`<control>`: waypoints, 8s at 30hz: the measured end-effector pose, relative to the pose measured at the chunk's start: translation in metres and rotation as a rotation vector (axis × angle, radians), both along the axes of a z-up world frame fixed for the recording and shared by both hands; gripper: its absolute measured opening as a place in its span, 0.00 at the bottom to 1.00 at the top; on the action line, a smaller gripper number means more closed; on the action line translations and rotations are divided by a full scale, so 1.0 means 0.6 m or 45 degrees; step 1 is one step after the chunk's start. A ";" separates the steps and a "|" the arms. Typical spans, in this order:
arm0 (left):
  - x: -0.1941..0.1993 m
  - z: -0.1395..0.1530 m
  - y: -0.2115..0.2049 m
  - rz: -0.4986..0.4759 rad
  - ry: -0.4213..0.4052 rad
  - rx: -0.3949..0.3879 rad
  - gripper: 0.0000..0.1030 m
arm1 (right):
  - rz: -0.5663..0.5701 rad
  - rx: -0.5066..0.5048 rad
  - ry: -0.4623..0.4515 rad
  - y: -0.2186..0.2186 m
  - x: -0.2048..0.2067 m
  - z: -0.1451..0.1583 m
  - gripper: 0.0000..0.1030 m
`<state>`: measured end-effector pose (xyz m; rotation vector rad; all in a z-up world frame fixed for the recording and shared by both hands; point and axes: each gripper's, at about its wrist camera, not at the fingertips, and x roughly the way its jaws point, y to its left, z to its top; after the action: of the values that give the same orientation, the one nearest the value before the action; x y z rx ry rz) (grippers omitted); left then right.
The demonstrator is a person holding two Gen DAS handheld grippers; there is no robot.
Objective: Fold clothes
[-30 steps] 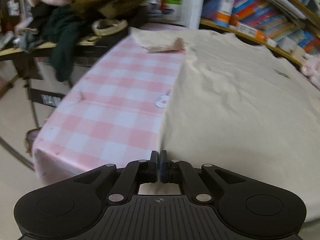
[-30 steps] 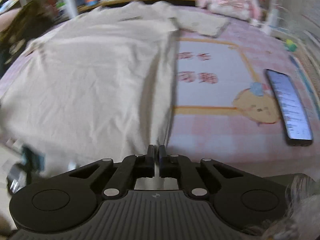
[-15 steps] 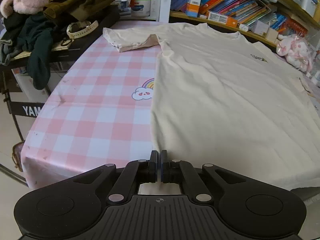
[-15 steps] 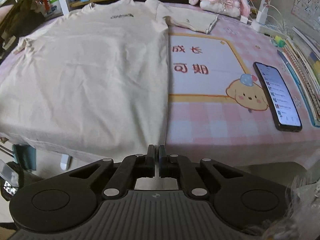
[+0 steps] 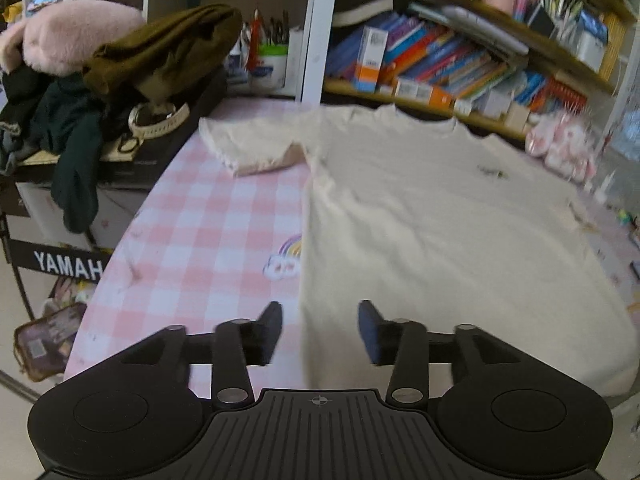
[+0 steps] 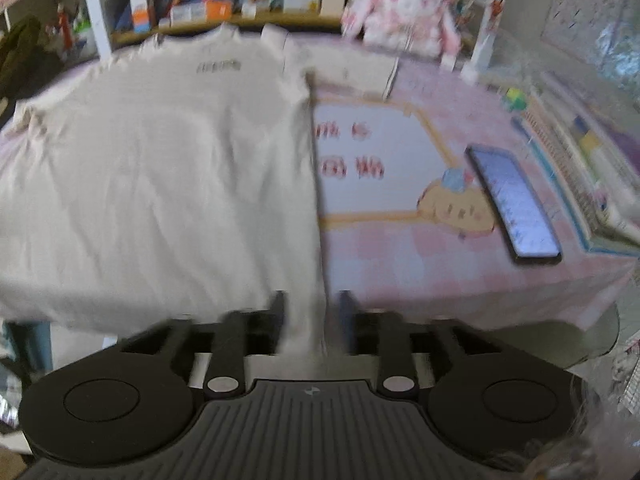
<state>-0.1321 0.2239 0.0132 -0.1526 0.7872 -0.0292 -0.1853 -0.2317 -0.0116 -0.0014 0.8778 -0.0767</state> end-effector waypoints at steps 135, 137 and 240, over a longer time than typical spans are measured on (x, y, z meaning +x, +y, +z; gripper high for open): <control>0.424 -0.029 0.090 0.773 -0.177 -0.380 0.05 | 0.156 -0.033 0.053 0.157 0.260 -0.077 0.96; 0.445 -0.004 0.050 0.650 -0.198 -0.232 0.05 | 0.189 -0.010 0.063 0.152 0.262 -0.083 0.96; 0.205 -0.070 -0.309 -0.372 0.014 0.092 0.86 | -0.136 0.044 -0.053 0.058 0.183 -0.034 0.98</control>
<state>-0.0090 0.0384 -0.0290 0.0319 0.8156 -0.2763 -0.0754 -0.1969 -0.0320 0.0792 0.8371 -0.1611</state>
